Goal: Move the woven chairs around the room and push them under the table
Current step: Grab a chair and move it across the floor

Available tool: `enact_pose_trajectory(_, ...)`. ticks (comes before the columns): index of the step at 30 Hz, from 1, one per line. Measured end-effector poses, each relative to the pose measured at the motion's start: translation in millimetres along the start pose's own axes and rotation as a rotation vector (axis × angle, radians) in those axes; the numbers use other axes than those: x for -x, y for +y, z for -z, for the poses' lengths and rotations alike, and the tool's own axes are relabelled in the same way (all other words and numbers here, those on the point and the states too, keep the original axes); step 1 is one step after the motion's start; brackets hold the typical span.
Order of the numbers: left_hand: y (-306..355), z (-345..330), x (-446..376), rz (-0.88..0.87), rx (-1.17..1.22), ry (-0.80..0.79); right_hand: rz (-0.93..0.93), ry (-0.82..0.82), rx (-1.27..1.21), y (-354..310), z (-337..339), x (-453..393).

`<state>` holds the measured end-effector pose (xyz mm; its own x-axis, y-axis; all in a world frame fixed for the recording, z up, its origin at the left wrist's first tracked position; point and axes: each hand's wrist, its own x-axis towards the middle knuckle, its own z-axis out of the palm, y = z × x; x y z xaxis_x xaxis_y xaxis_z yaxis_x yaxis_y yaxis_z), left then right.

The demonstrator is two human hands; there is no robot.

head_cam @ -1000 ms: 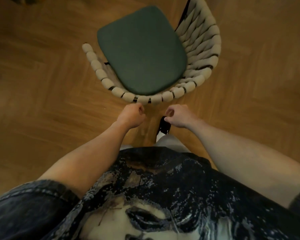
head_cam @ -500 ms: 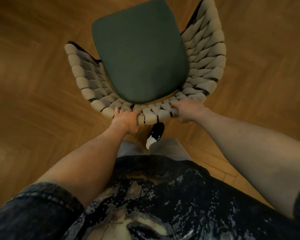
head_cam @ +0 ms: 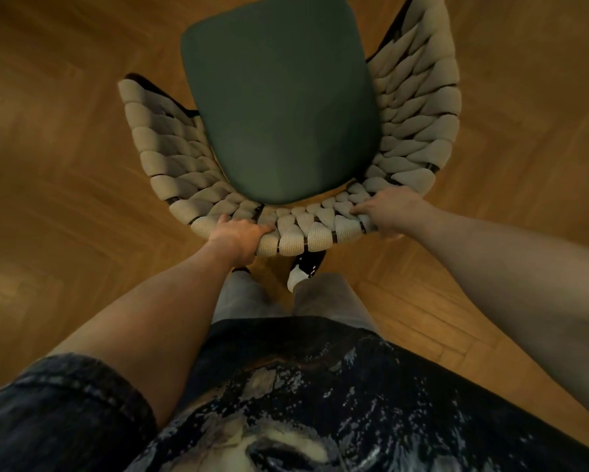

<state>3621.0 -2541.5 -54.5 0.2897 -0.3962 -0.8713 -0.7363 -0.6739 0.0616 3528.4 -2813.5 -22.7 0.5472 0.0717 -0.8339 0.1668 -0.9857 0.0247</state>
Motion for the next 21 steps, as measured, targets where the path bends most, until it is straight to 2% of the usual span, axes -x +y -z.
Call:
enact_pose_trajectory(3, -3, 3, 1, -0.018, -0.017, -0.008, 0.006, 0.051, 0.005, -6, 2, 7)
enact_pose_trajectory(6, -16, 1, -2, -0.023, -0.063, -0.023, -0.019, 0.032, -0.065, -21, 0, 8)
enact_pose_trajectory(21, -90, 59, -29, -0.231, -0.534, -0.022, -0.286, -0.011, -0.526, -109, -1, 9)
